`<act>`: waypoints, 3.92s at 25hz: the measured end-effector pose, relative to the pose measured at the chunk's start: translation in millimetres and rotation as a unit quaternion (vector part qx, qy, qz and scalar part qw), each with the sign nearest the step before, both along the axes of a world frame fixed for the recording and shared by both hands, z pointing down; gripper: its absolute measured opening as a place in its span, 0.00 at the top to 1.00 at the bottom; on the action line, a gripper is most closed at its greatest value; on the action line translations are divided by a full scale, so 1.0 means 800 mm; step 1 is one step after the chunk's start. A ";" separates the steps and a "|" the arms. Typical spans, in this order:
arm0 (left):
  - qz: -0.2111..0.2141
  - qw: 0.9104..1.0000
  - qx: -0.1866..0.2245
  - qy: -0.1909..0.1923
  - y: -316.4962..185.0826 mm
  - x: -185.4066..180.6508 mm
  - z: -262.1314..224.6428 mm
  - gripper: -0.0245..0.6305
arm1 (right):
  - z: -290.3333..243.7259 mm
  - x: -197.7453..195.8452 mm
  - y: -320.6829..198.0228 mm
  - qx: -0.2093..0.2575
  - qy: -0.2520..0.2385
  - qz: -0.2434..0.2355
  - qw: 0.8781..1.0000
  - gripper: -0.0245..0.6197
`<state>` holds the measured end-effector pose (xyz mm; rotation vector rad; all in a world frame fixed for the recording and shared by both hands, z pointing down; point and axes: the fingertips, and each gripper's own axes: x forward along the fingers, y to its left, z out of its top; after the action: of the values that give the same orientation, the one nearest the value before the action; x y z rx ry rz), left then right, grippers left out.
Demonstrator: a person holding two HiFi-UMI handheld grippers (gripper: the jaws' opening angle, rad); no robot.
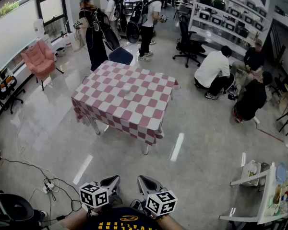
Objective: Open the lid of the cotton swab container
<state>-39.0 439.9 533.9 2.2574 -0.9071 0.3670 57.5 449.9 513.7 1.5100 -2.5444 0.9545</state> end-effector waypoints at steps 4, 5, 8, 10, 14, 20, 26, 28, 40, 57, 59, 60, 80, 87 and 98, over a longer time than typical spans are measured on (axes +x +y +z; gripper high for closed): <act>0.012 1.000 0.009 -0.005 0.006 0.001 -0.006 0.96 | -0.005 -0.001 0.004 0.004 0.002 0.004 1.000 0.95; 0.013 1.000 0.012 -0.006 0.007 0.001 -0.007 0.96 | -0.004 -0.002 0.005 0.004 0.002 0.005 1.000 0.95; 0.013 1.000 0.015 -0.006 0.004 -0.002 -0.007 0.96 | -0.002 -0.007 0.003 0.004 0.002 0.002 1.000 0.95; 0.011 1.000 0.014 -0.004 0.002 -0.002 -0.007 0.96 | -0.004 -0.007 0.001 0.007 0.000 0.001 1.000 0.95; 0.008 1.000 0.016 -0.001 0.001 0.003 -0.009 0.96 | -0.016 -0.003 -0.004 0.029 -0.018 0.004 0.999 0.95; 0.020 0.998 0.060 0.015 -0.008 0.008 -0.029 0.96 | -0.014 -0.009 -0.013 0.031 -0.017 -0.007 0.999 0.95; 0.018 0.991 0.129 0.044 -0.048 0.014 -0.068 0.96 | -0.031 -0.007 -0.051 0.066 -0.010 0.000 0.998 0.95; 0.016 0.991 0.125 0.047 -0.066 0.015 -0.066 0.96 | -0.031 -0.004 -0.067 0.067 -0.004 0.001 0.998 0.95; 0.062 0.991 0.102 0.059 -0.219 0.020 -0.057 0.96 | -0.029 0.000 -0.212 0.043 0.020 0.047 0.998 0.95; 0.065 0.991 0.088 0.074 -0.389 -0.042 -0.040 0.96 | -0.006 -0.041 -0.368 -0.012 0.052 0.087 0.995 0.95; 0.064 0.992 0.083 0.074 -0.397 -0.042 -0.034 0.96 | -0.001 -0.044 -0.376 -0.017 0.053 0.084 0.995 0.95; 0.063 0.992 0.081 0.073 -0.401 -0.043 -0.030 0.96 | 0.002 -0.046 -0.381 -0.020 0.053 0.081 0.995 0.95; -0.011 0.995 0.102 -0.011 -0.583 -0.001 -0.009 0.96 | 0.021 0.009 -0.565 -0.033 0.010 0.025 0.999 0.95; -0.033 0.992 0.109 -0.056 -0.659 0.023 0.031 0.96 | 0.028 0.049 -0.628 -0.039 0.004 0.006 0.999 0.95; -0.065 0.984 0.116 -0.118 -0.755 0.046 0.085 0.95 | 0.037 0.074 -0.701 -0.048 -0.007 -0.004 0.999 0.95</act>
<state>-2.4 -163.8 601.7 2.3821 -1.2697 0.5000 116.4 -110.7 543.1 1.4715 -2.4720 1.0738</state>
